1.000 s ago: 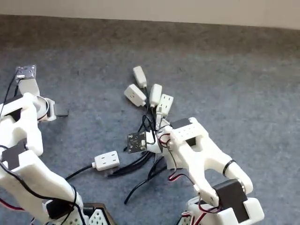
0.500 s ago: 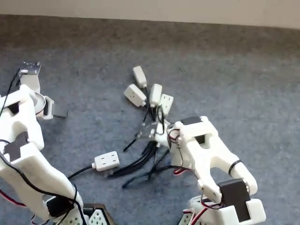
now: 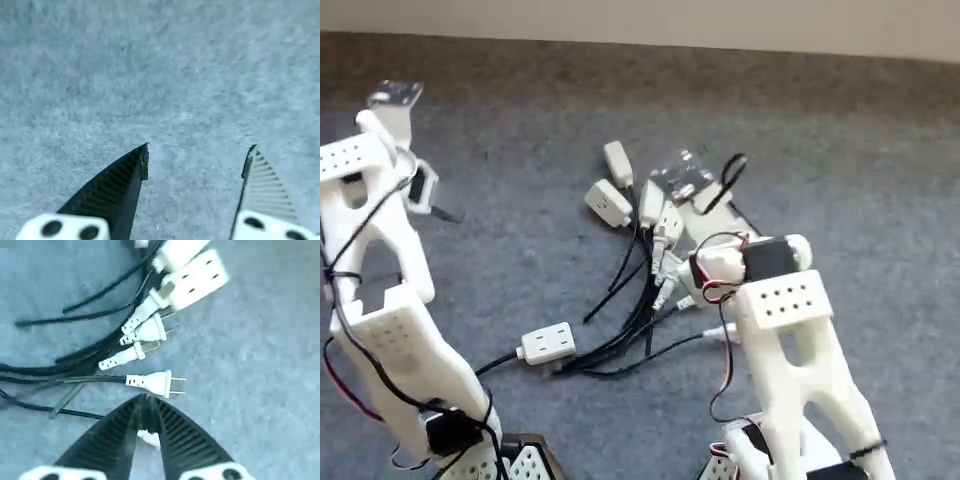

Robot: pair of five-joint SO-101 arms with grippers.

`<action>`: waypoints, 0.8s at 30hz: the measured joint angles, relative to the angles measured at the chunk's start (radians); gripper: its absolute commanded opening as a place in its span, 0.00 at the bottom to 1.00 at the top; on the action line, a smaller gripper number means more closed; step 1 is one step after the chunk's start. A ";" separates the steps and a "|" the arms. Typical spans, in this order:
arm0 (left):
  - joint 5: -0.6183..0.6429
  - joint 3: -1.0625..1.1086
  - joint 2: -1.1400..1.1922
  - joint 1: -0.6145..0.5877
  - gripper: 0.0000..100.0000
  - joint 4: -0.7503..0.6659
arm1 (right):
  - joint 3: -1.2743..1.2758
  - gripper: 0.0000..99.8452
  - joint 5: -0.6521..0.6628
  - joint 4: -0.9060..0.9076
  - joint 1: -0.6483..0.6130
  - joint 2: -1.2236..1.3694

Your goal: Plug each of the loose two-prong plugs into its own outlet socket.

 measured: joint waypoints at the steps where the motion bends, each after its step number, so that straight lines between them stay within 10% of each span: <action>1: -0.002 -0.034 0.000 0.012 0.31 0.025 | -0.026 0.01 -0.029 0.032 0.000 -0.005; 7: -0.002 -0.147 0.000 0.051 0.31 0.130 | -0.032 0.01 -0.018 0.037 0.091 -0.020; 16: -0.003 -0.153 0.000 0.012 0.31 0.146 | 0.466 0.14 0.698 -0.144 0.081 -0.018; 24: -0.003 -0.153 0.000 0.011 0.31 0.146 | 0.505 0.24 0.749 -0.258 0.064 -0.020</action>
